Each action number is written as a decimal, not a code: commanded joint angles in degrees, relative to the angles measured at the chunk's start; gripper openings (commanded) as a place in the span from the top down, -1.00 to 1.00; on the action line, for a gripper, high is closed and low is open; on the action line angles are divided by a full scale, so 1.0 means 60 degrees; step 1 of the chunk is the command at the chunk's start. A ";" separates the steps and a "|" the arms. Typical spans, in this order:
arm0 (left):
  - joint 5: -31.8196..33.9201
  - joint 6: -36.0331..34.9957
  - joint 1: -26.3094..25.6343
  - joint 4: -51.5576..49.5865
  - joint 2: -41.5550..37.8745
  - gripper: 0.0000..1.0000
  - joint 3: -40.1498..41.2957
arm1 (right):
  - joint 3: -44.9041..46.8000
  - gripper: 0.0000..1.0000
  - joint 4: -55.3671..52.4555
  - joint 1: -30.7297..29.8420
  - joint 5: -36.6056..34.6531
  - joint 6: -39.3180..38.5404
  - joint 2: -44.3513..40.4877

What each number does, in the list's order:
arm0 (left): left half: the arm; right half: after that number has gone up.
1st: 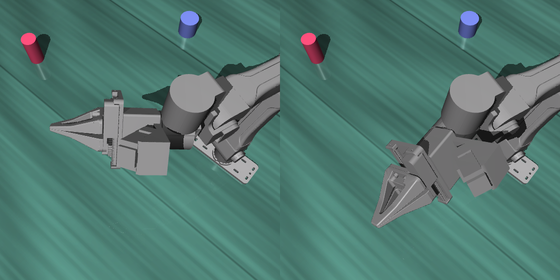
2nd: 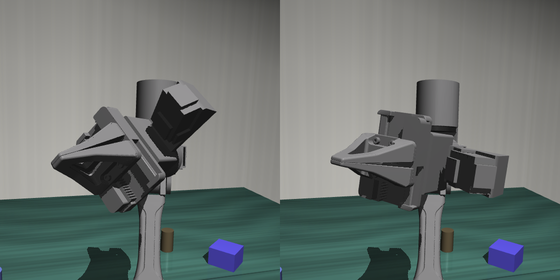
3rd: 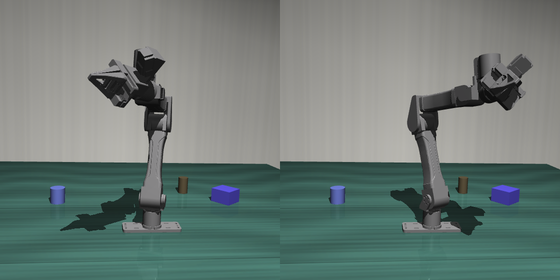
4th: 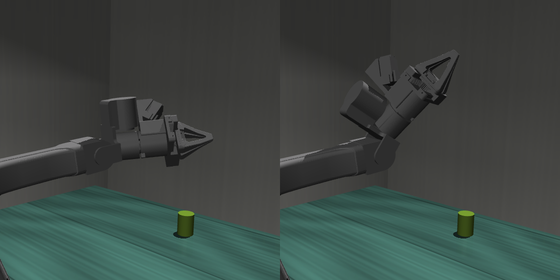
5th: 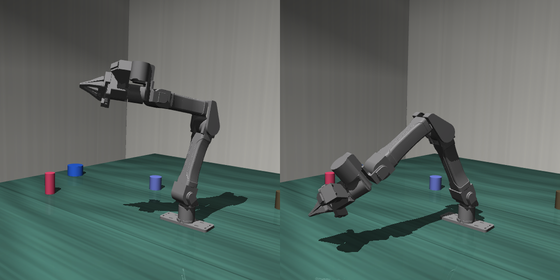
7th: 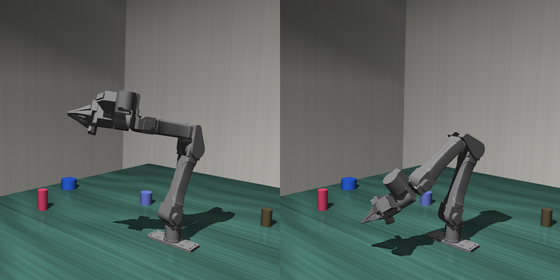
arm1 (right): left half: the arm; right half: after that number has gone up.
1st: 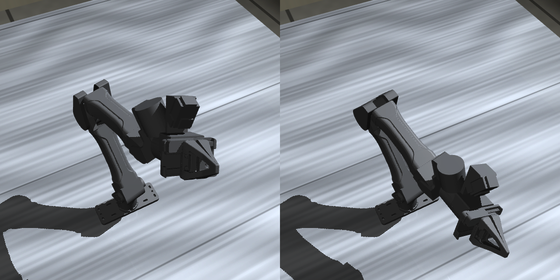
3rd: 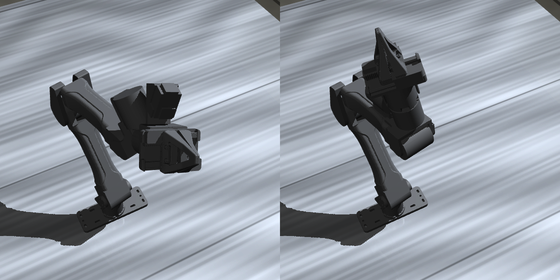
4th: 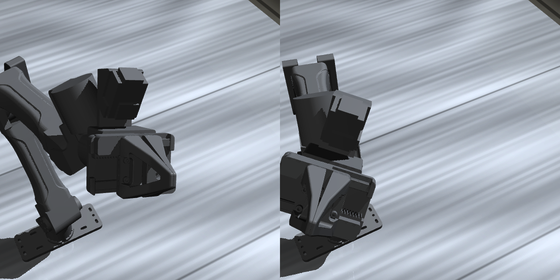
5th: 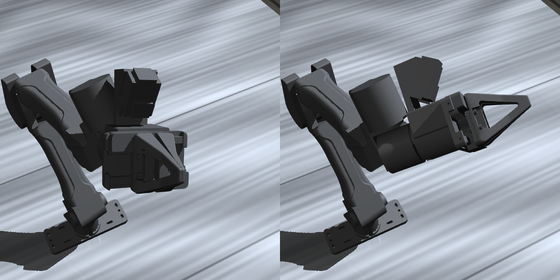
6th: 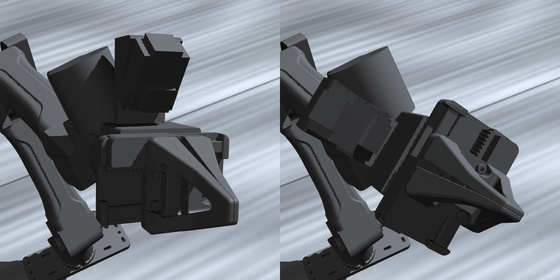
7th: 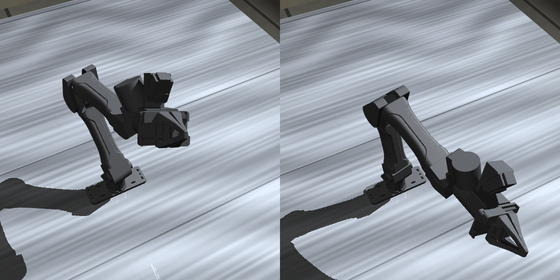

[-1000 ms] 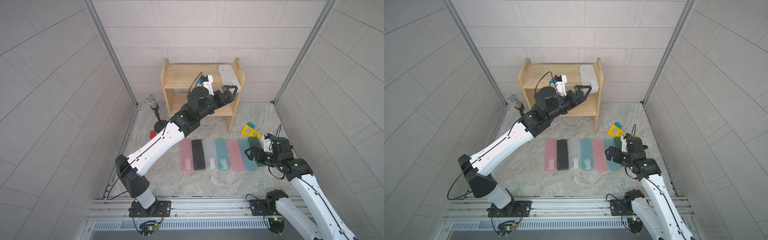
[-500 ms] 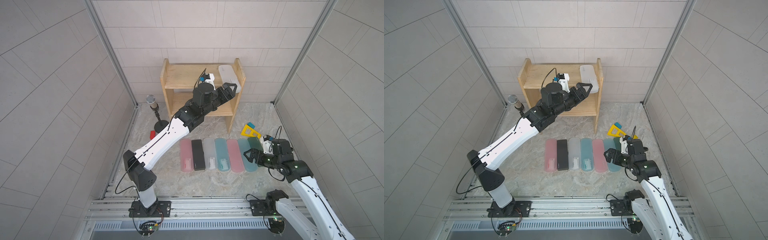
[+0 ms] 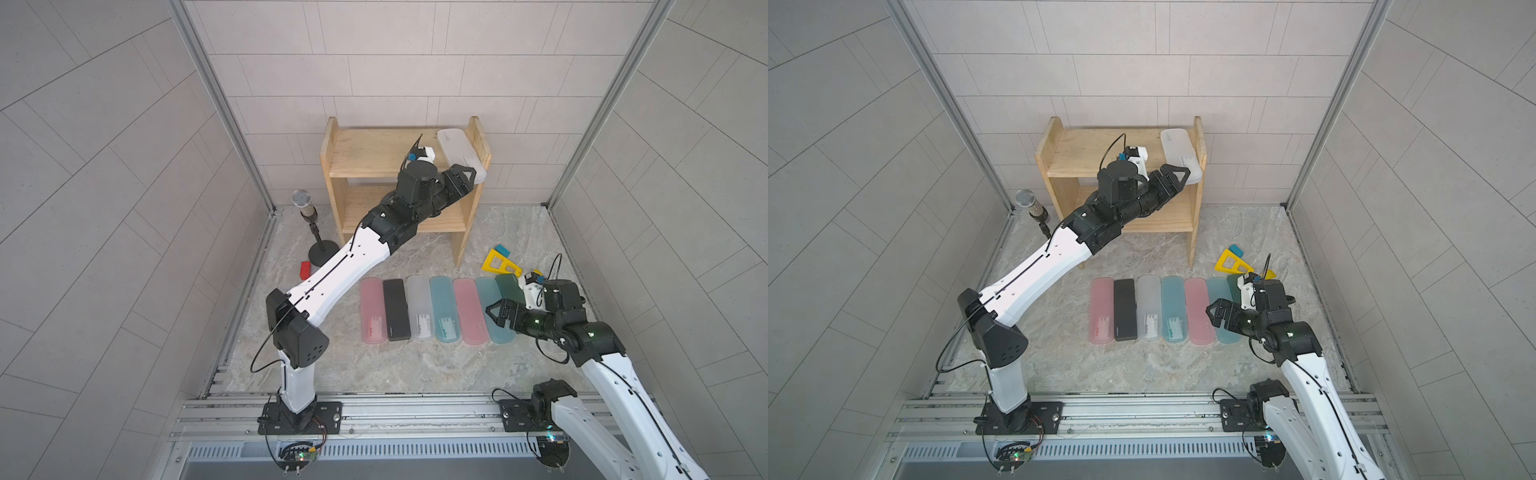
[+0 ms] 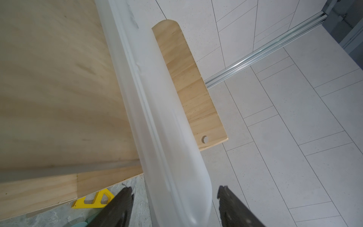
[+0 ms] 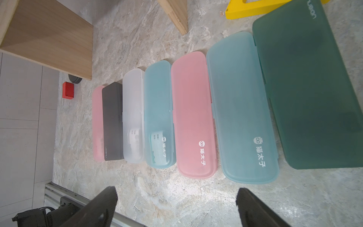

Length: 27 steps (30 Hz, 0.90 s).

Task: Remove the pencil cases from the shelf
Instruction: Pick up the pencil case from the shelf.

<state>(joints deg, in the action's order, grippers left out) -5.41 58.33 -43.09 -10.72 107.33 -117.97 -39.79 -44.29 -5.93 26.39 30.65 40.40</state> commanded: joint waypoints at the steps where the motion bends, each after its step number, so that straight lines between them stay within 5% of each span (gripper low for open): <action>1: -0.0145 0.0035 0.0097 0.0108 0.0027 -0.40 -0.0296 | 0.0084 -1.00 -0.0249 0.0031 0.0021 0.0048 -0.0207; 4: -0.0167 0.0035 0.0099 0.0300 -0.0062 -0.04 -0.0164 | 0.0171 -1.00 -0.0278 0.0022 -0.0004 0.0069 -0.0324; 12: -0.0491 0.0115 0.0139 0.0850 -0.0154 0.42 0.0103 | 0.0166 -1.00 -0.0146 0.0030 -0.0098 0.0216 -0.0383; 16: -0.0614 0.0240 0.0146 0.1214 -0.0112 1.00 0.0289 | 0.0083 -1.00 -0.0347 0.0028 -0.0328 0.0267 -0.0731; 21: -0.0850 -0.0065 0.0152 0.2085 -0.0712 1.00 0.1396 | 0.0100 -0.99 -0.0404 0.0030 -0.0271 0.0208 -0.0907; 27: -0.1028 -0.2232 0.0150 0.3739 -0.3112 1.00 0.4395 | -0.0471 -1.00 -0.0323 0.0025 -0.0275 0.0270 -0.0795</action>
<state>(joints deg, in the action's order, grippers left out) -10.90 53.60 -42.41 5.67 95.35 -96.09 -39.68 -46.02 -5.93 25.43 31.94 35.66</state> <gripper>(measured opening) 0.239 0.997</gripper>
